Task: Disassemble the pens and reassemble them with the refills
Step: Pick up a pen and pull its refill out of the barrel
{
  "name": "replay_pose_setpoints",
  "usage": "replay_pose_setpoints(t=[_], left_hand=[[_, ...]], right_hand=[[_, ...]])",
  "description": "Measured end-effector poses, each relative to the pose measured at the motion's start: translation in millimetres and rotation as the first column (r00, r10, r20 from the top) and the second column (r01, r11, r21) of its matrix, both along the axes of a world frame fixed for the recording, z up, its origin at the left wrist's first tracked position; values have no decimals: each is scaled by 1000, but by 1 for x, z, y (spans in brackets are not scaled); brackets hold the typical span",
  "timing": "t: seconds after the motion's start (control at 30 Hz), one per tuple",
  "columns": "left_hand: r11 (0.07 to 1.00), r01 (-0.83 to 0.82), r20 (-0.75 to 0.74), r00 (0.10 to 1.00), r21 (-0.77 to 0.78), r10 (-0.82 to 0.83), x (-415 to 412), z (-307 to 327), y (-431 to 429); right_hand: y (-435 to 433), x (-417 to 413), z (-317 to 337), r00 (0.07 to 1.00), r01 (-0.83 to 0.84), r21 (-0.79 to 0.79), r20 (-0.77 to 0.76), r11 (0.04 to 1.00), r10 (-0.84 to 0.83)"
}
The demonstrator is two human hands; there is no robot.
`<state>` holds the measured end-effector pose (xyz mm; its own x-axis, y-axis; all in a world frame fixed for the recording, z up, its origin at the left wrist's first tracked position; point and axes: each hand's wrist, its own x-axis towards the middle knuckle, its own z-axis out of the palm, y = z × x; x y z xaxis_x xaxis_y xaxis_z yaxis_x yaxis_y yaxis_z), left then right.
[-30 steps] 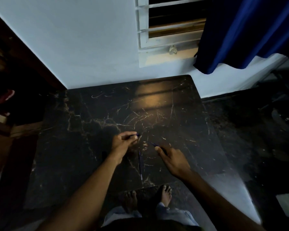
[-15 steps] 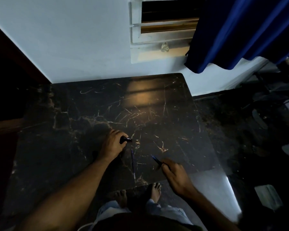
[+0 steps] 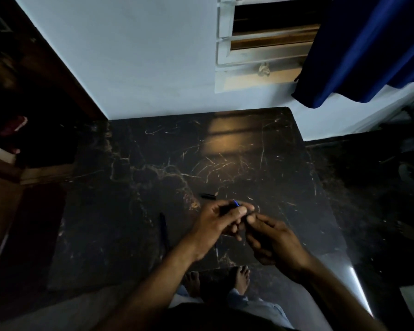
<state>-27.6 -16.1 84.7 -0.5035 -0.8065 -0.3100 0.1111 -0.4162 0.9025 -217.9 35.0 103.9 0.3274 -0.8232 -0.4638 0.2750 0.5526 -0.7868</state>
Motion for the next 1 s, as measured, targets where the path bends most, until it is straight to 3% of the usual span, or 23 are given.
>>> replay_pose_setpoints(t=[0.13, 0.27, 0.37, 0.43, 0.47, 0.53, 0.57, 0.63, 0.7, 0.83, 1.0], left_hand=[[992, -123, -33, 992, -12, 123, -3, 8, 13], [965, -259, -8, 966, -51, 259, -1, 17, 16], [916, -401, -26, 916, -33, 400, -1, 28, 15], [872, -489, 1, 872, -23, 489, -2, 34, 16], [849, -528, 35, 848, -18, 528, -2, 36, 16], [817, -576, 88, 813, -13, 575, -1, 35, 16], [808, -589, 99, 803, -7, 587, 2, 33, 15], [808, -589, 114, 803, 7, 585, 13, 30, 11], [862, -506, 99, 858, -11, 505, 27, 28, 8], [953, -293, -75, 955, -77, 288, 47, 31, 8], [937, -333, -92, 942, -106, 324, 59, 32, 13]], right_hand=[[2, -1, 7, 997, 22, -31, -79, 999, -25], [-1, 10, 15, 942, -26, -392, -317, 920, -108], [-9, 18, 23, 756, -228, -659, -584, 717, -297], [-15, 22, 27, 625, -348, -693, -674, 632, -394], [-16, 25, 28, 611, -369, -694, -682, 618, -402], [-15, 32, 29, 664, -291, -711, -632, 640, -400], [-12, 35, 28, 721, -172, -709, -564, 683, -403], [-7, 40, 28, 827, 135, -605, -367, 785, -425], [0, 45, 25, 867, 327, -448, -209, 832, -453], [4, 54, 23, 859, 483, -280, -33, 830, -511], [5, 60, 20, 829, 531, -301, -11, 792, -559]])
